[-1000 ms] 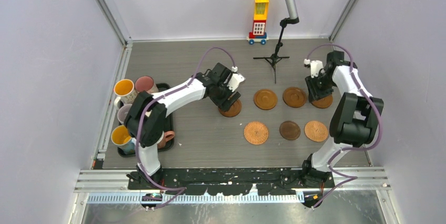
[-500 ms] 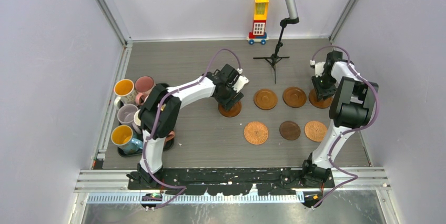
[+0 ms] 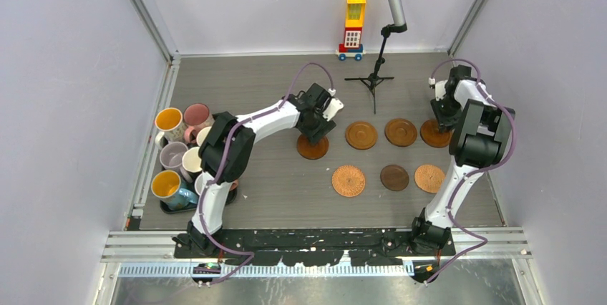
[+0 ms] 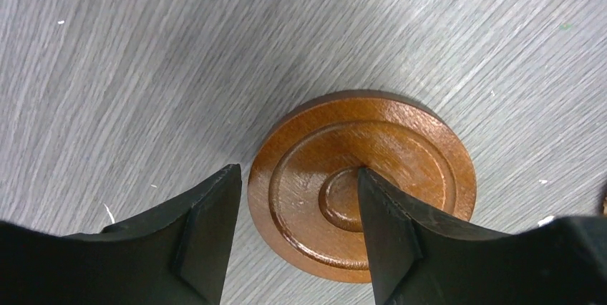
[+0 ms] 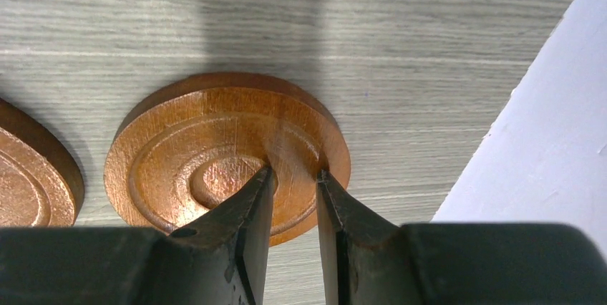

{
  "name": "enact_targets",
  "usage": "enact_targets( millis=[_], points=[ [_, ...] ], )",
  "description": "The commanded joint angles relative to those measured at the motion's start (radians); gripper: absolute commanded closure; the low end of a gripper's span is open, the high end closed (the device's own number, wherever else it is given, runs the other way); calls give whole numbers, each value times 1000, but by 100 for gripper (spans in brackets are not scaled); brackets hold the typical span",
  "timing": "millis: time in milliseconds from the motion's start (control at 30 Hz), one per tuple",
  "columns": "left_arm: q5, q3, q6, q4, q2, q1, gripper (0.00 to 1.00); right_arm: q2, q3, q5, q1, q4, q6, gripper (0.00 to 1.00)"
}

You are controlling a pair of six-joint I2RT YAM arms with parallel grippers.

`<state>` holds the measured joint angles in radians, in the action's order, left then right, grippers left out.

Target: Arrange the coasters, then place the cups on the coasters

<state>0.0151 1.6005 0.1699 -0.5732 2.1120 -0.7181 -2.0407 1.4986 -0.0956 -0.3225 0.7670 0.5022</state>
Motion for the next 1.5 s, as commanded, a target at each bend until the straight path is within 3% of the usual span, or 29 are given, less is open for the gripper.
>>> enact_targets(
  millis=[0, 333, 600, 1000, 1133, 1333, 1467],
  points=[
    [-34, 47, 23, 27, 31, -3, 38, -19, 57, -16, -4, -17, 7, 66],
    [-35, 167, 35, 18, 117, -3, 38, -30, 80, -8, -7, -16, 9, 66],
    [-39, 194, 48, 3, 101, -1, 37, -7, 99, 19, -6, 16, 8, 66],
    [122, 185, 13, -30, -96, -2, 24, 172, 204, 252, -6, 244, 31, 48],
    [149, 94, 28, -26, -185, 2, 20, 272, 131, 291, -7, 340, 90, 46],
    [166, -14, 1, -89, -361, 40, 5, 451, -38, 340, -2, 405, 116, 36],
    [148, -65, -76, -181, -456, 165, 4, 501, -82, 353, 8, 417, 81, 33]
  ],
)
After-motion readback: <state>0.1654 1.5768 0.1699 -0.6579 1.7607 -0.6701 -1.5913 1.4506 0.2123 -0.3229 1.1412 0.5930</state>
